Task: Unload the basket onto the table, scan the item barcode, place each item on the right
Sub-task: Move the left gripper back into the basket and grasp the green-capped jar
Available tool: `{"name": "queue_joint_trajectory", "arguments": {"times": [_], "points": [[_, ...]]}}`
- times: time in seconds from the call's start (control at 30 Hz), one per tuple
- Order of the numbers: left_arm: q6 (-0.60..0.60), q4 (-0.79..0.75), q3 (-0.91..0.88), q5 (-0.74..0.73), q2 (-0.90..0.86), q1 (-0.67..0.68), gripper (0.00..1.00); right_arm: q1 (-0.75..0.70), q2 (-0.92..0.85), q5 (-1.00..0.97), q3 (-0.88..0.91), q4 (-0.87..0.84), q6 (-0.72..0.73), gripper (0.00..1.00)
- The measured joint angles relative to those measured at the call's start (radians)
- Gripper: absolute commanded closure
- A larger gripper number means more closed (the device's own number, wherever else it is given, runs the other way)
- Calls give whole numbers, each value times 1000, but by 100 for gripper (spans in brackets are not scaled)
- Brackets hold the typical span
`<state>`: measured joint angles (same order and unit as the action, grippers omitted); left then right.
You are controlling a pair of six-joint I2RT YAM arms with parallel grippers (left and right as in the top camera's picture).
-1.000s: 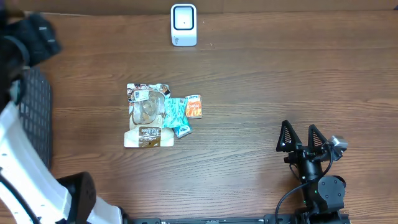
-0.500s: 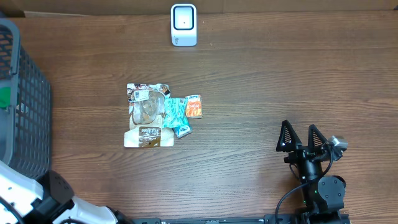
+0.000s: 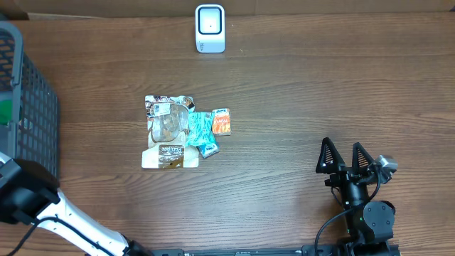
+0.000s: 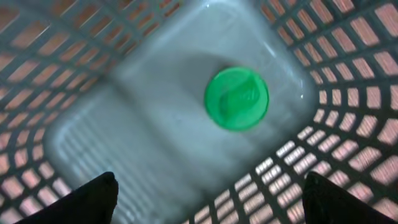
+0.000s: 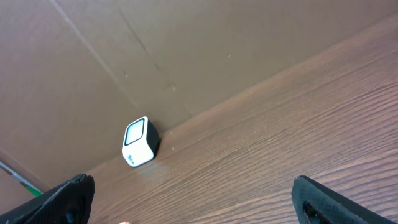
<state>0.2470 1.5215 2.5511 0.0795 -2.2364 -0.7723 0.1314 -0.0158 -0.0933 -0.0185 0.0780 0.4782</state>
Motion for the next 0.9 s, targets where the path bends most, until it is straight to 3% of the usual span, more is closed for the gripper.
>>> {"name": "queue_joint_trajectory", "arguments": {"times": [0.17, 0.47, 0.73, 0.9], "points": [[-133, -87, 0, -45, -77, 0, 18, 0, 0, 0, 0, 0, 0, 0], [-254, -174, 0, -114, -193, 5, 13, 0, 0, 0, 0, 0, 0, 0], [-283, -184, -5, -133, -259, 7, 21, 0, 0, 0, 0, 0, 0, 0], [-284, -185, -6, -130, -273, 7, 16, 0, 0, 0, 0, 0, 0, 0]]}}
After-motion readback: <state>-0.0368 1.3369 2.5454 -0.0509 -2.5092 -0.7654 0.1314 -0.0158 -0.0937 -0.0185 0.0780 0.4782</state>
